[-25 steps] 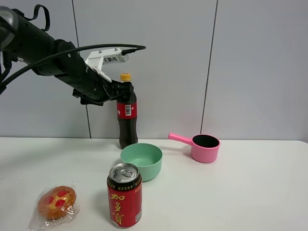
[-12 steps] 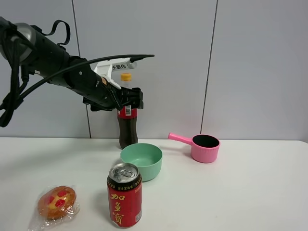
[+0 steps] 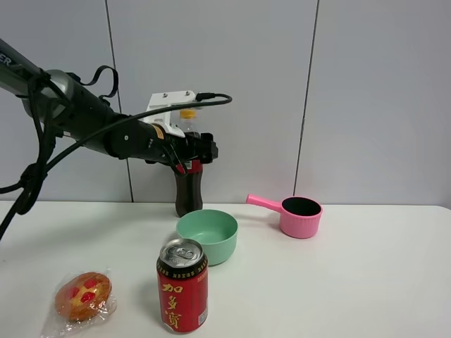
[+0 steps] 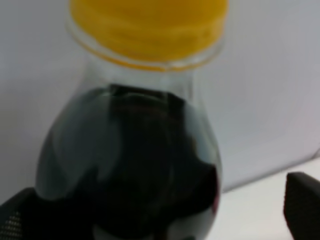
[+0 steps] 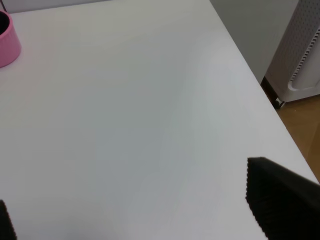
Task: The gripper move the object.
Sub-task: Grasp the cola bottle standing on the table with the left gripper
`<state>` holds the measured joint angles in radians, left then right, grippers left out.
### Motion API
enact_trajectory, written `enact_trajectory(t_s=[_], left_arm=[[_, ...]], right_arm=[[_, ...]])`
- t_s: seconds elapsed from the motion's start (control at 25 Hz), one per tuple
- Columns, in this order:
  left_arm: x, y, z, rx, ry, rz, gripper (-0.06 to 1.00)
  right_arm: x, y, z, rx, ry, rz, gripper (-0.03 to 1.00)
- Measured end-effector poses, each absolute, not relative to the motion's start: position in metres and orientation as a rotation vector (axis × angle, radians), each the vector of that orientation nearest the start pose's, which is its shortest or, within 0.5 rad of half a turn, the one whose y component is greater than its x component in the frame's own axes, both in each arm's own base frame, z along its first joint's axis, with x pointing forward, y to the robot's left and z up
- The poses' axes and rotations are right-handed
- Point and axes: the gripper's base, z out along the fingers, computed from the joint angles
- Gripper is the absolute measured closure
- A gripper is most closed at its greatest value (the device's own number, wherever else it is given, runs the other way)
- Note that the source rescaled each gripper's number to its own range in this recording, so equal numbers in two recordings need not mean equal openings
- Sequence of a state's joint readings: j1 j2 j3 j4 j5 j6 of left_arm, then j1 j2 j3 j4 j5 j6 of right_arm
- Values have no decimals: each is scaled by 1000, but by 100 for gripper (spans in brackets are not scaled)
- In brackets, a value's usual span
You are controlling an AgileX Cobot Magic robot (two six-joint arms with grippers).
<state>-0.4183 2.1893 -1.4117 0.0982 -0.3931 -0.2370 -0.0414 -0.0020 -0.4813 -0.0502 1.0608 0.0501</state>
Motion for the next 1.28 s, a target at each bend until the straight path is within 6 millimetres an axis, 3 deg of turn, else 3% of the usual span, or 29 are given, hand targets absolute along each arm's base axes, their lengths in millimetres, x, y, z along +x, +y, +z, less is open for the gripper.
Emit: enact_trajectory(t_s=[0.48,1.08,1.28], left_arm=[[454,-198,143,278,1769,-393,-6],[459,-189,152,192,1618,-317,-5],[460,-188,140,187,1637,-312,-5]], right_arm=[[-3,-4,272,96,2058,-55,-3],[-3,-4,272,96,2058,-55,-3],[-3,-4,272,96,2058,-55,-3]])
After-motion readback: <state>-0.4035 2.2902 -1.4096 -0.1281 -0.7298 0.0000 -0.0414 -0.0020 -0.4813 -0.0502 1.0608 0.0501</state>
